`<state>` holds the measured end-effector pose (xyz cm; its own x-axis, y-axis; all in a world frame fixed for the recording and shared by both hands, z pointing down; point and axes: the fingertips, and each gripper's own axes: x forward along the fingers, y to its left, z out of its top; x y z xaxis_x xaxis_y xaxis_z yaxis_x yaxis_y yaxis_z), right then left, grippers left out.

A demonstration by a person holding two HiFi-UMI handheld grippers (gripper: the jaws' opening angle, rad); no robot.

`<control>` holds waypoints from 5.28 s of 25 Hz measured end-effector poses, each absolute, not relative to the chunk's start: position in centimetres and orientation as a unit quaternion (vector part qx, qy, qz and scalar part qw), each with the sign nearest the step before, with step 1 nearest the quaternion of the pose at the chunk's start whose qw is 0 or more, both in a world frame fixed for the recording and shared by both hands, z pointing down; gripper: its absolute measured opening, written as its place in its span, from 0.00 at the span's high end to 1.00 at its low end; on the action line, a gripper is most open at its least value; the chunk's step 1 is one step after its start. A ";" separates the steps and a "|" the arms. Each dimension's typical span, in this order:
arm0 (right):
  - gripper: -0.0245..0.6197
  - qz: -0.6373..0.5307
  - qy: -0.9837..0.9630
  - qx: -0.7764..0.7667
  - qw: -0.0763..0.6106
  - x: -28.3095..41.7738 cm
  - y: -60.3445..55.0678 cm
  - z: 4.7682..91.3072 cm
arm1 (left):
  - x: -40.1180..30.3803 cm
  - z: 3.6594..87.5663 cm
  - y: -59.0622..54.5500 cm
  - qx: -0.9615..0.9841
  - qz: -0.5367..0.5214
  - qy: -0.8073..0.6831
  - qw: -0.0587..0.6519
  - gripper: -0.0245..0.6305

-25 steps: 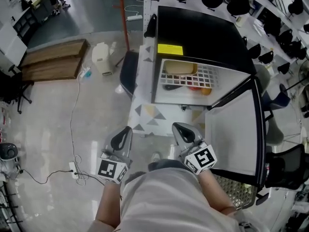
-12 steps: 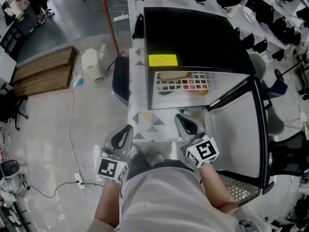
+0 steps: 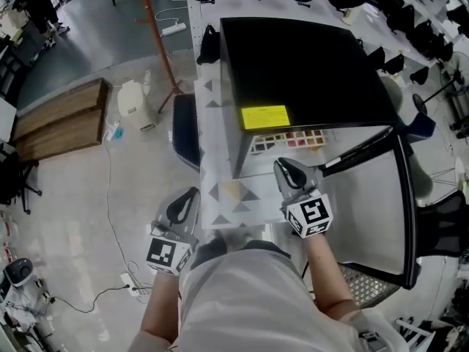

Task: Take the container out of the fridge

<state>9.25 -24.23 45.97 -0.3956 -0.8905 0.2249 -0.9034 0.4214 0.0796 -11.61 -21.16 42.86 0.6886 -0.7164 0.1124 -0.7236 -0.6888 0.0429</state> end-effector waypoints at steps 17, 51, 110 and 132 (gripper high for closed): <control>0.75 -0.031 -0.825 0.510 0.243 8.9 -32.0 50.7 | -14.1 43.9 -23.5 0.908 0.050 -0.412 0.058 0.93; 0.90 -0.099 -0.805 0.451 0.374 9.4 -32.8 52.0 | -14.8 43.9 -23.2 0.900 0.024 -0.428 0.077 0.93; 0.94 0.021 -0.771 0.611 0.182 16.9 -16.3 45.1 | 2.2 44.1 -20.2 0.981 0.044 -0.173 0.074 0.93; 0.94 0.055 -0.728 0.672 0.123 18.4 -10.6 46.0 | 7.1 44.6 -19.0 0.991 0.050 -0.103 0.072 0.93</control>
<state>18.36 -10.64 46.04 -0.0663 -0.9651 0.2533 -0.9921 0.0908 0.0862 7.07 -18.98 44.58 0.9740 -0.1960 0.1136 -0.2103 -0.9686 0.1324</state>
